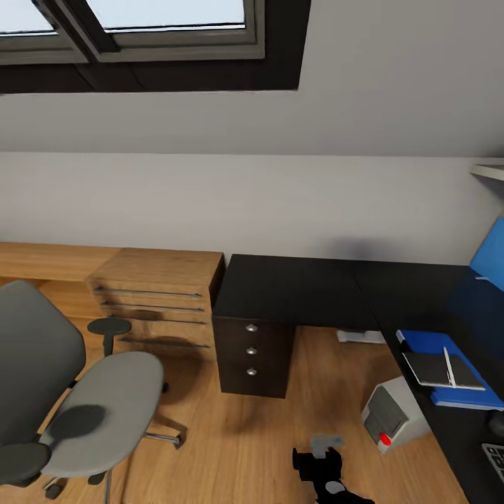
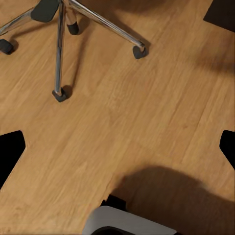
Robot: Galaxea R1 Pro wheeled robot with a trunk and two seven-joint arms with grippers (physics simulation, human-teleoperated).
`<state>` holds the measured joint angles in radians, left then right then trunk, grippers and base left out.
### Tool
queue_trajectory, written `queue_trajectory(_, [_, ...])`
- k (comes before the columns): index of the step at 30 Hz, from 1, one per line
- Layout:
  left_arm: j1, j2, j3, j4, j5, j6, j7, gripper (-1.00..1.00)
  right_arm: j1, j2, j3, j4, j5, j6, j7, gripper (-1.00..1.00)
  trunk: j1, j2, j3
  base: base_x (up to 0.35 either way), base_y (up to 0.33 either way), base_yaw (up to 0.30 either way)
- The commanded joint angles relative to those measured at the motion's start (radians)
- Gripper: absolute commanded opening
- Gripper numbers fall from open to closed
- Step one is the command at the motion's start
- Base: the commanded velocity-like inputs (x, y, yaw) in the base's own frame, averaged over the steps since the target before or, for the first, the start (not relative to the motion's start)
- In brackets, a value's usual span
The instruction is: In the bedroom, organize the workspace by keeping the computer under the desk, ensuring the monitor is on the desk, placing the keyboard on the desk next to the monitor, placing the mouse on the desk next to the keyboard, moving the folder from the swivel chair onto the desk next to the mouse, stacking the notebook on top of the folder with the pen on top of the notebook, and positioning the swivel chair next to the desk.
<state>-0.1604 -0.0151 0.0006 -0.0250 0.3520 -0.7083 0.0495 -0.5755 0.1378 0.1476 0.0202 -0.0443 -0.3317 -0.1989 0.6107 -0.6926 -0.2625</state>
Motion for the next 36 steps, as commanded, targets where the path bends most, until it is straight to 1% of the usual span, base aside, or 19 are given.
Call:
queue_trajectory(1, [-0.001,0.0,-0.001,0.0,-0.003,-0.002,0.005,1.0,0.013,-0.001,0.01,0.002,-0.004,-0.011,0.003,1.0,0.0,-0.001,-0.001,-0.029,0.32,0.0])
queue_trajectory(4, [-0.001,0.0,0.0,0.0,-0.003,-0.004,0.005,1.0,0.032,-0.003,0.009,0.002,-0.005,-0.021,0.011,1.0,0.0,-0.001,-0.001,-0.016,0.207,0.0])
queue_trajectory(8, [-0.001,-0.001,0.0,0.0,-0.004,-0.008,0.005,1.0,0.048,-0.005,0.009,0.002,-0.004,-0.023,0.013,1.0,0.0,-0.001,-0.001,-0.005,0.065,0.0])
queue_trajectory(9, [-0.001,-0.001,0.001,0.001,-0.002,-0.006,0.004,1.0,0.079,-0.017,0.01,0.001,-0.003,-0.029,0.015,1.0,0.0,-0.001,-0.001,0.0,0.003,0.136])
queue_trajectory(23, [-0.001,-0.002,0.001,0.002,-0.002,-0.001,0.004,1.0,0.081,-0.012,0.012,0.001,-0.003,-0.044,0.015,1.0,0.0,-0.001,0.007,0.0,0.0,0.223])
queue_trajectory(27, [-0.001,0.0,0.001,0.002,-0.001,-0.002,0.004,1.0,0.083,-0.012,0.013,0.002,-0.002,-0.065,0.015,1.0,0.0,-0.001,0.008,0.0,0.0,0.073])
queue_trajectory(36, [-0.001,0.001,0.001,0.002,-0.001,-0.002,0.004,1.0,0.089,-0.006,0.015,0.003,0.001,-0.068,0.016,1.0,0.0,-0.001,0.019,-0.051,0.0,0.003])
